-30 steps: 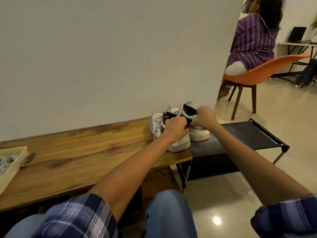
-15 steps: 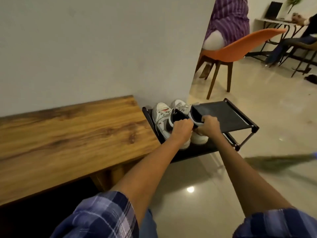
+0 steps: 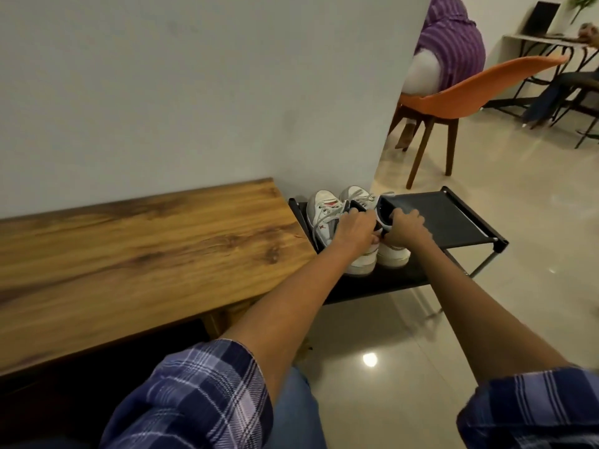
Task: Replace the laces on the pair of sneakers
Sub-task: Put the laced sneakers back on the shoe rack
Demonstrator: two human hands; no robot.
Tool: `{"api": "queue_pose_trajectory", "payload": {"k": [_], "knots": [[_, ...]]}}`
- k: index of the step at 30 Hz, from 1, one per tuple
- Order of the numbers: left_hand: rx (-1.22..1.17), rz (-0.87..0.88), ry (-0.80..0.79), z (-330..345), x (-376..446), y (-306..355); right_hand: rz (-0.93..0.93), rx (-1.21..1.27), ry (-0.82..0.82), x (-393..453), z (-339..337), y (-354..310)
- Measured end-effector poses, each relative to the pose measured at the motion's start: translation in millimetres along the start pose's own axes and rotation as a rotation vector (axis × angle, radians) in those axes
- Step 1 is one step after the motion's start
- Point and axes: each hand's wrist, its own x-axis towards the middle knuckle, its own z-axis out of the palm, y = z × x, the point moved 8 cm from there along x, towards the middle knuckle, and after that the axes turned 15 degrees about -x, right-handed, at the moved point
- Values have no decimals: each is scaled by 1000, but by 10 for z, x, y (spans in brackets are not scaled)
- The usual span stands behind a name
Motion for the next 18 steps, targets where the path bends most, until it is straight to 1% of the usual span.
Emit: {"api": "queue_pose_trajectory", "payload": {"k": [2,3,5,6,10,12,15,18], "knots": [[-62,14,88,-251,-101,-68,10,-68,131,-122,-277,-157],[-68,6,128,-422,-175,-148,-21,-61,222,-209,-458,-323],[-65,-49,195,-749,-335,-348,-137,-2,360,-387,-758,-698],[-76,-80,231,-919,-427,-448,-203,19,401,-474,-868,-900],[-22,-201,372,-1761,-1053,-897,-466,86,472,-997,-1210,-1934],[20,-250,442,-2174,-1417,-1113,-552,120,492,-1265,-1328,-2392],[85,-371,552,-2844,-2226,-1553,-725,166,500,-1846,-1449,-3231],[123,-497,640,-3283,-3036,-1919,-869,198,479,-2412,-1458,-3882]]}}
